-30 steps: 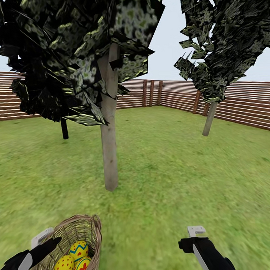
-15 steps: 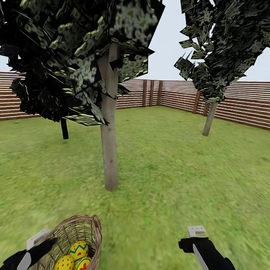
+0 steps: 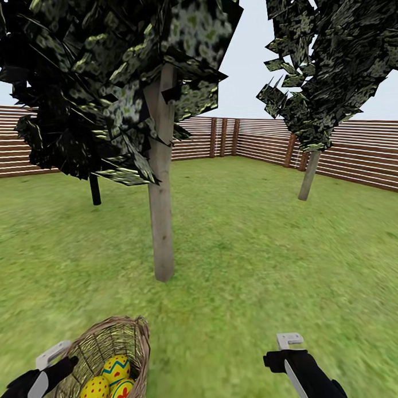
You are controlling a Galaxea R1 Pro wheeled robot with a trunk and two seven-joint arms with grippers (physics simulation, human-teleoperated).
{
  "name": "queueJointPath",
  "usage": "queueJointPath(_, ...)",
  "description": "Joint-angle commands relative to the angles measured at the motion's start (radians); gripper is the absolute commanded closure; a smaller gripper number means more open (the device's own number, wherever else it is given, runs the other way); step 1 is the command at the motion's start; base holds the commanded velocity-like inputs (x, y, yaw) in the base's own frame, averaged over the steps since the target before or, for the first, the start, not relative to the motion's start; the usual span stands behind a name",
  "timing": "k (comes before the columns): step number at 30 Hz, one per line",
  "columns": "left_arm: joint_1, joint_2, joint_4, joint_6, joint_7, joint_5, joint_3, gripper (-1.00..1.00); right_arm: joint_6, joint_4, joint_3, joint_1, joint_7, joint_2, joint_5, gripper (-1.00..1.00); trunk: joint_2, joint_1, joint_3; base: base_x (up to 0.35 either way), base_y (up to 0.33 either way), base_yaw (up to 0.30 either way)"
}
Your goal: Take the three Easter eggs out of the wicker basket on the lawn in the garden, then place them on the lawn next to a single tree (choose any tree) so that all three eggs are next to the same tree and none are left in the basket.
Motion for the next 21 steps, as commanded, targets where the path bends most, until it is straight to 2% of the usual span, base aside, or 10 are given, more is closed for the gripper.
queueJointPath(1, -0.001, -0.001, -0.002, 0.006, -0.005, -0.003, 0.008, -1.0, 0.006, -0.002, 0.005, -0.001, -0.003, -0.001, -0.002, -1.0, -0.001, 0.0, -0.001, 0.0, 0.0, 0.0)
queueJointPath(21, -0.001, -0.007, -0.001, 0.005, -0.029, -0.004, 0.007, -1.0, 0.006, -0.002, 0.006, -0.001, -0.003, -0.001, -0.002, -1.0, -0.001, 0.0, -0.001, 0.0, 0.0, 0.0)
